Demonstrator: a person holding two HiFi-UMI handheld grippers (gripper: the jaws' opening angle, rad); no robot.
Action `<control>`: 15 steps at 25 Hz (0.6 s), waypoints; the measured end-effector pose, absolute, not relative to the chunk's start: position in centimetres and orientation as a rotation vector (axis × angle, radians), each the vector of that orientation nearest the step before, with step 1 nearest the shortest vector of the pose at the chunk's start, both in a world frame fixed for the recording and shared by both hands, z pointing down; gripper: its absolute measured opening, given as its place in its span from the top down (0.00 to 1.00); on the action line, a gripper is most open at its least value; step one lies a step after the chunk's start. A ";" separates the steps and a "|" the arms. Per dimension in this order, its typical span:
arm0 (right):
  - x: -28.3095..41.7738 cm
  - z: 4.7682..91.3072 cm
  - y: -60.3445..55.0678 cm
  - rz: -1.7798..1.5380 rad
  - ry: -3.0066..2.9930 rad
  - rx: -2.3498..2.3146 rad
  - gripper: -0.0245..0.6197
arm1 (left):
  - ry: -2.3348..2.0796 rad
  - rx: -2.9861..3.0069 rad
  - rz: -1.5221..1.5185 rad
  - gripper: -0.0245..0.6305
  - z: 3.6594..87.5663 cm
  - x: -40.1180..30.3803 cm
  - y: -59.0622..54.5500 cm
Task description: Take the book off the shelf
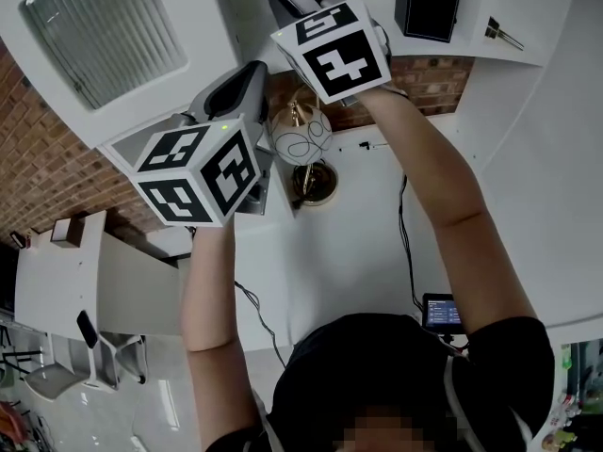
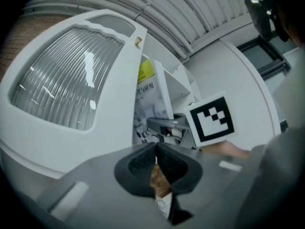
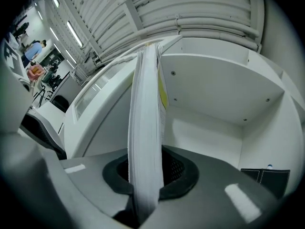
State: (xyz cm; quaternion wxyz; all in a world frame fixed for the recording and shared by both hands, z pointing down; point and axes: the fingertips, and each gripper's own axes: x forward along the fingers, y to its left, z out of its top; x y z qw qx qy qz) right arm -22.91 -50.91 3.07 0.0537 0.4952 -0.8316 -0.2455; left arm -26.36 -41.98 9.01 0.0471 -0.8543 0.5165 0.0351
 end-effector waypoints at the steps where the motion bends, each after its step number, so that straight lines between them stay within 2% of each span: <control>1: -22.7 3.1 -50.6 -0.749 -2.528 1.508 0.86 | 1.578 -2.600 0.114 0.95 8.8 -26.3 -41.9; 15: -18.6 3.4 -45.8 -0.861 -2.550 1.519 0.86 | 1.584 -2.494 0.194 0.95 6.4 -23.5 -40.2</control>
